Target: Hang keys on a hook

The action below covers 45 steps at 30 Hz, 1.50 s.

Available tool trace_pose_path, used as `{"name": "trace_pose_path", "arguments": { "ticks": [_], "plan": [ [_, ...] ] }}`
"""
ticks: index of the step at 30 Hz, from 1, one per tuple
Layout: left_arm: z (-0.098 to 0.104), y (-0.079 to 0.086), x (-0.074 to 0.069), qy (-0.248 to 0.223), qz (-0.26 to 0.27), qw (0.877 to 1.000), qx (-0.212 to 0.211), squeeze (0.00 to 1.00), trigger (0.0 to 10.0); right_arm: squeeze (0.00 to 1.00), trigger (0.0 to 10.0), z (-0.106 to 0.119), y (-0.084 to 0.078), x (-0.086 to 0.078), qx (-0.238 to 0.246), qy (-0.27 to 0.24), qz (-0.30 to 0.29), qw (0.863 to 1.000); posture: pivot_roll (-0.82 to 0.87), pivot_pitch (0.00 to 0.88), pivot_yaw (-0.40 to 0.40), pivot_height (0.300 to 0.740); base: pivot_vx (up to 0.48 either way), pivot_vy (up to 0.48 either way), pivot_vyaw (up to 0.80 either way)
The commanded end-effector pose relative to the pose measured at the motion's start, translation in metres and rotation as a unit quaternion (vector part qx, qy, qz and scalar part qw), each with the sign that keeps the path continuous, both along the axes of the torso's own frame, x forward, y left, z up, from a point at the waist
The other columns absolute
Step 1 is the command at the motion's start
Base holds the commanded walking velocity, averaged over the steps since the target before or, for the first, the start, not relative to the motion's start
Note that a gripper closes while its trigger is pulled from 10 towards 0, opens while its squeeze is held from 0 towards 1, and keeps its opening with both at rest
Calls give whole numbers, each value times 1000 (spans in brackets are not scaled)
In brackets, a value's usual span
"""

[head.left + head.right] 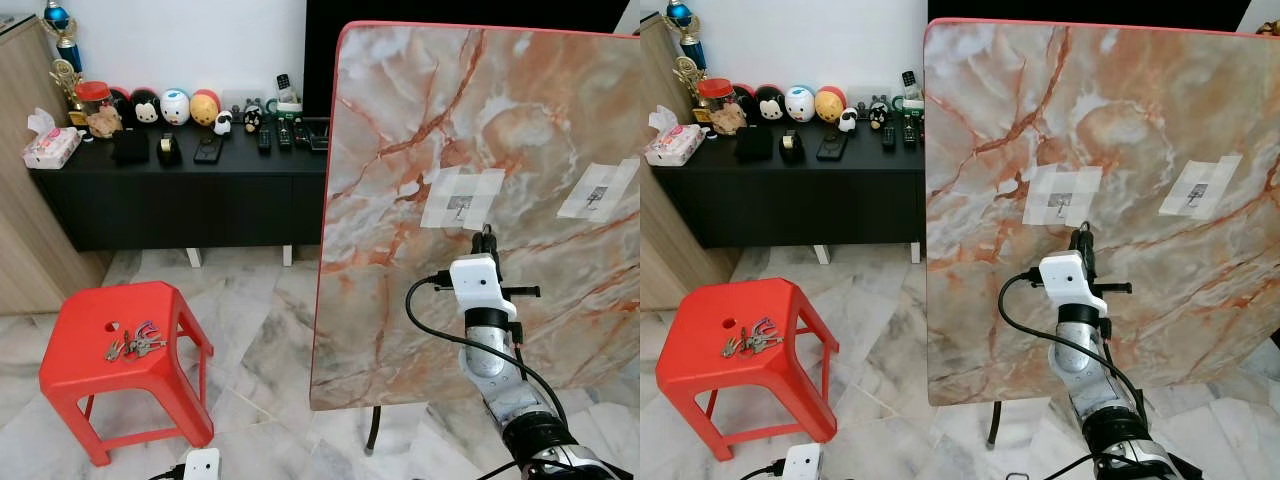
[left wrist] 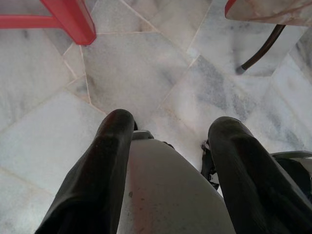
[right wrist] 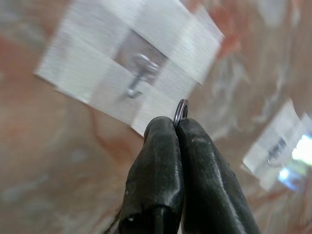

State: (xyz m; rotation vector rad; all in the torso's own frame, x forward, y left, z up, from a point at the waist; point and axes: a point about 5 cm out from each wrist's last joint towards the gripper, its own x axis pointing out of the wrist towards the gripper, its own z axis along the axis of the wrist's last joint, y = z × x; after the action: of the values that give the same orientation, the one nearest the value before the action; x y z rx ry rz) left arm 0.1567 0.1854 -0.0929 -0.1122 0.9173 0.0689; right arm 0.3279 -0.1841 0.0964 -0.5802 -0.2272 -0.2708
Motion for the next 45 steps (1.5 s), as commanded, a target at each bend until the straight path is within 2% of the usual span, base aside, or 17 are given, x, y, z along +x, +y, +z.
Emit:
{"name": "trace_pose_path", "arguments": {
  "ticks": [1, 8, 15, 20, 31, 35, 37, 45],
  "plan": [
    [-4, -3, -9, 16, -4, 1000, -4, 0, 10000, 0, 10000, 6, 1, 1, -27, -12, 11, 999, 11, 0, -96, 740, 0, 0, 0],
    [-4, 4, -11, 16, 0, 1000, -1, 0, 10000, 0, 10000, 3, 0, 1, -19, 2, -1, 1000, 12, 0, -94, 740, 0, 0, 0],
    [1, 7, 0, -1, -2, 1000, 0, 0, 10000, 0, 10000, 4, -2, 3, -23, 4, -7, 1000, 11, 0, -94, 740, 0, 0, 0],
    [3, 1, 7, -13, -6, 1000, -1, 0, 10000, 0, 10000, 9, -3, 8, -27, 5, -8, 1000, 12, 0, -93, 740, 0, 0, 0],
    [3, -14, 10, -11, -10, 1000, -5, 0, 10000, 0, 10000, 17, -1, 14, -25, -4, -10, 1000, 19, 0, -97, 740, 0, 0, 0],
    [3, -11, 10, -8, -9, 1000, -4, 0, 10000, 0, 10000, 17, -1, 15, -24, 0, -8, 1000, 19, 0, -97, 740, 0, 0, 0],
    [3, -3, 9, -7, -7, 1000, -1, 0, 10000, 0, 10000, 18, -1, 17, -27, 5, -10, 1000, 18, 0, -97, 740, 0, 0, 0],
    [5, 9, 10, -8, -3, 1000, 3, 0, 10000, 0, 10000, 16, 1, 17, -31, 15, -3, 999, 17, 0, -96, 740, 0, 0, 0]
  ]
}}
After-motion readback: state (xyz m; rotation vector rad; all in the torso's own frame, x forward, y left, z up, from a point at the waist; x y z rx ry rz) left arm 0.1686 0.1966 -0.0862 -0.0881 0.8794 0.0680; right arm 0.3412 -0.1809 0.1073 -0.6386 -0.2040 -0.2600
